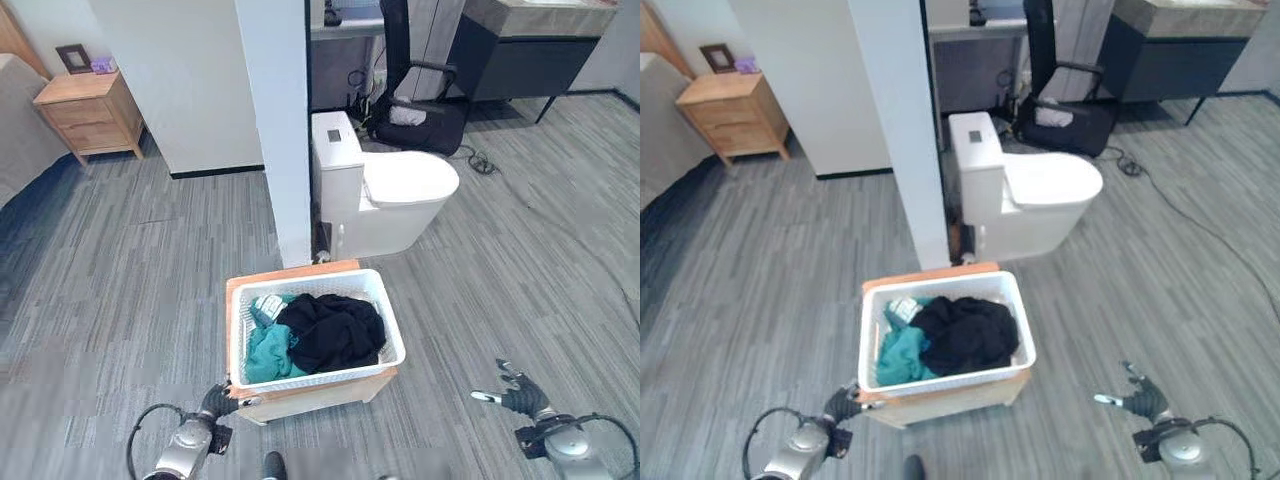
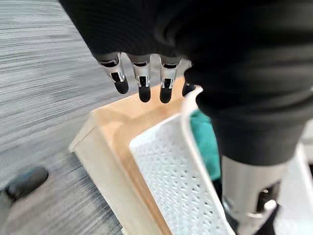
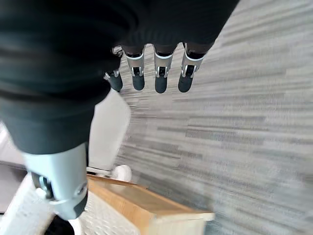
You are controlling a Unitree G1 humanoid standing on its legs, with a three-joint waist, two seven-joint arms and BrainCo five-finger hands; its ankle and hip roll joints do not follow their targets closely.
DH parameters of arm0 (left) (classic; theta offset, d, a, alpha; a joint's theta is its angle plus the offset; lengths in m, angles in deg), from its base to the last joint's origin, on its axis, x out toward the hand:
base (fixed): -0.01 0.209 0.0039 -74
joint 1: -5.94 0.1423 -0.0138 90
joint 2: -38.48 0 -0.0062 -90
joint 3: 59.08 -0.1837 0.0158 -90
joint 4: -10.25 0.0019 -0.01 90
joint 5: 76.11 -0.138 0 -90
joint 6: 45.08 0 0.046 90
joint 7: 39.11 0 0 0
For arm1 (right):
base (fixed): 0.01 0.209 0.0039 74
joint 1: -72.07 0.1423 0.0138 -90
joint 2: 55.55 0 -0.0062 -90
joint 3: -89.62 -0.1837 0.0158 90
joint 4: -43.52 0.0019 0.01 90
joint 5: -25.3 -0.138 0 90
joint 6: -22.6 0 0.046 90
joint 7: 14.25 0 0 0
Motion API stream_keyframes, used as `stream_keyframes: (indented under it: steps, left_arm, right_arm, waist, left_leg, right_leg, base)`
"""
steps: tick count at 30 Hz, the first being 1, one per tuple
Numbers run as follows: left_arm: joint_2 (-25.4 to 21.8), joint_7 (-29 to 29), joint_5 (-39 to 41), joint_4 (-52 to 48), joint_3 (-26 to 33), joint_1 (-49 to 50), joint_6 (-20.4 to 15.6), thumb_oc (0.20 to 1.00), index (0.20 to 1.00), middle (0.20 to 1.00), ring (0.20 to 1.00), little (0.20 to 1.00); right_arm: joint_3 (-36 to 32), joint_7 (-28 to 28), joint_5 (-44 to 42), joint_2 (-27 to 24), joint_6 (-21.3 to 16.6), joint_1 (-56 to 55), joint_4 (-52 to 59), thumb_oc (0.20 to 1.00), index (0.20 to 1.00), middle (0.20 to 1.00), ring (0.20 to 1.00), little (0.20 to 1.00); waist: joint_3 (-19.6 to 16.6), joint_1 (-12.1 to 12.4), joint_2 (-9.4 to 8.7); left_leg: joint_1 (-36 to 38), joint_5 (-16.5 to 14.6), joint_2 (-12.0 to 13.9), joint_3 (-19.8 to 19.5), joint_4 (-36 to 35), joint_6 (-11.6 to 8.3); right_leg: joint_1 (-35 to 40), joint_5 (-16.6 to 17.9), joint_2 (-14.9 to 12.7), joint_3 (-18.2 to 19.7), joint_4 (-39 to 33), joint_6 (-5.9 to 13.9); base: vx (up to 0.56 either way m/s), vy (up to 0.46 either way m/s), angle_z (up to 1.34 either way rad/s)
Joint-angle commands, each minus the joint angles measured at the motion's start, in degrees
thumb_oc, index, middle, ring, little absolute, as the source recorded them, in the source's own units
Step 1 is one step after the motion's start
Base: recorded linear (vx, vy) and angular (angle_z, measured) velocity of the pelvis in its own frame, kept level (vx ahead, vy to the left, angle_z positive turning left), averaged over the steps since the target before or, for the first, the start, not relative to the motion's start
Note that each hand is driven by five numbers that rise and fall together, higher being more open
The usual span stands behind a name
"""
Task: Grab the laundry basket,head to the washer,open it,put in the laundry and shut it.
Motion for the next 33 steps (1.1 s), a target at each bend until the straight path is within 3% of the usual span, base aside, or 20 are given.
stream_keyframes:
  steps: [1,3,4,5,14,19,25,31,33]
  left_arm:
    - [-2.54,-2.32,-2.78,-1.57,1.98,0.61,0.69,1.000,1.000,1.000,1.000,1.000]
    - [-3.69,-2.36,-3.84,-3.47,2.27,0.63,0.99,1.000,1.000,1.000,1.000,1.000]
    - [-3.49,-2.82,-4.11,-3.09,1.98,1.02,1.59,1.000,1.000,1.000,1.000,1.000]
    - [-3.21,-3.52,-5.19,-2.52,1.41,1.19,2.38,1.000,1.000,1.000,1.000,1.000]
    - [-3.27,-4.38,-2.66,-2.99,1.75,0.87,3.97,1.000,1.000,1.000,1.000,1.000]
    - [-5.41,-4.72,-2.48,-6.52,3.99,0.65,5.00,1.000,1.000,1.000,1.000,1.000]
    - [-6.13,-5.12,-2.75,-7.92,6.25,1.50,5.66,1.000,1.000,1.000,1.000,1.000]
    - [-4.57,-5.05,-1.01,-3.62,3.46,-3.42,5.45,1.000,1.000,1.000,1.000,1.000]
    - [-1.76,-3.78,0.09,6.19,0.34,-9.01,5.19,1.000,1.000,1.000,1.000,1.000]
  right_arm:
    - [-0.39,-2.05,2.20,0.09,0.25,2.53,-0.29,1.000,1.000,1.000,1.000,1.000]
    - [-2.11,-3.58,2.34,1.04,0.62,2.64,1.14,1.000,1.000,1.000,1.000,1.000]
    - [-1.62,-3.70,1.75,1.78,0.87,2.85,0.51,1.000,1.000,1.000,1.000,1.000]
    - [-1.73,-3.77,0.68,2.90,1.42,1.86,0.34,1.000,1.000,1.000,1.000,1.000]
    - [-1.03,-2.49,-1.80,0.02,3.64,4.50,-6.09,1.000,1.000,1.000,1.000,1.000]
    - [-3.19,-1.51,-0.30,-2.56,5.67,5.06,-3.25,1.000,1.000,1.000,1.000,1.000]
    - [-6.57,0.43,1.10,-1.75,7.12,2.44,2.13,1.000,1.000,1.000,1.000,1.000]
    - [-1.73,0.26,4.96,-2.50,7.26,7.80,-0.85,1.000,1.000,1.000,1.000,1.000]
    - [3.40,0.01,5.73,-2.00,7.78,13.29,-4.46,1.000,1.000,1.000,1.000,1.000]
  waist:
    - [0.53,0.10,-0.97]
    - [1.15,0.38,-1.22]
    - [0.98,1.14,-1.26]
    - [0.49,1.18,-2.12]
    - [-1.97,2.05,-1.63]
    - [-2.31,1.87,-0.67]
    - [-2.65,1.58,0.35]
    - [-2.62,1.30,1.32]
    - [-2.50,0.86,1.68]
  left_leg:
    - [1.91,-2.47,-0.49,-2.11,0.99,-0.45]
    - [2.58,-2.97,-0.65,-3.26,0.99,-0.94]
    - [2.67,-2.82,-0.48,-3.16,0.99,-1.10]
    - [2.69,-2.58,-0.44,-4.22,0.99,-1.43]
    - [2.40,-1.67,0.84,-6.27,0.99,-3.85]
    - [1.89,-1.29,1.18,-6.15,0.99,-4.48]
    - [1.58,-1.49,1.52,-5.07,0.99,-4.68]
    - [1.29,-1.48,1.83,-3.68,0.99,-4.93]
    - [0.76,-1.47,1.90,-3.32,0.99,-4.98]
  right_leg:
    - [-2.22,11.52,0.25,2.67,-0.75,4.79]
    - [-2.09,6.28,2.89,2.99,-9.90,2.23]
    - [-0.75,5.32,2.56,1.26,-11.56,2.09]
    - [2.03,4.32,3.84,2.36,-14.49,1.04]
    - [8.21,5.68,4.81,-2.64,-22.78,-0.15]
    - [7.81,5.92,4.61,-2.62,-23.70,-0.08]
    - [6.47,6.29,3.75,-1.55,-23.70,0.48]
    - [5.26,6.92,3.58,-0.33,-23.70,0.66]
    - [4.38,7.29,3.43,-0.15,-23.70,0.88]
  base:
    - [0.05,0.049,-0.04]
    - [0.09,-0.066,0.03]
    - [0.07,-0.181,0.11]
    - [0.05,-0.191,0.31]
    - [0.03,-0.104,0.34]
    - [0.00,-0.038,0.07]
    - [-0.01,0.002,-0.10]
    - [0.00,0.004,-0.16]
    - [-0.01,0.014,-0.15]
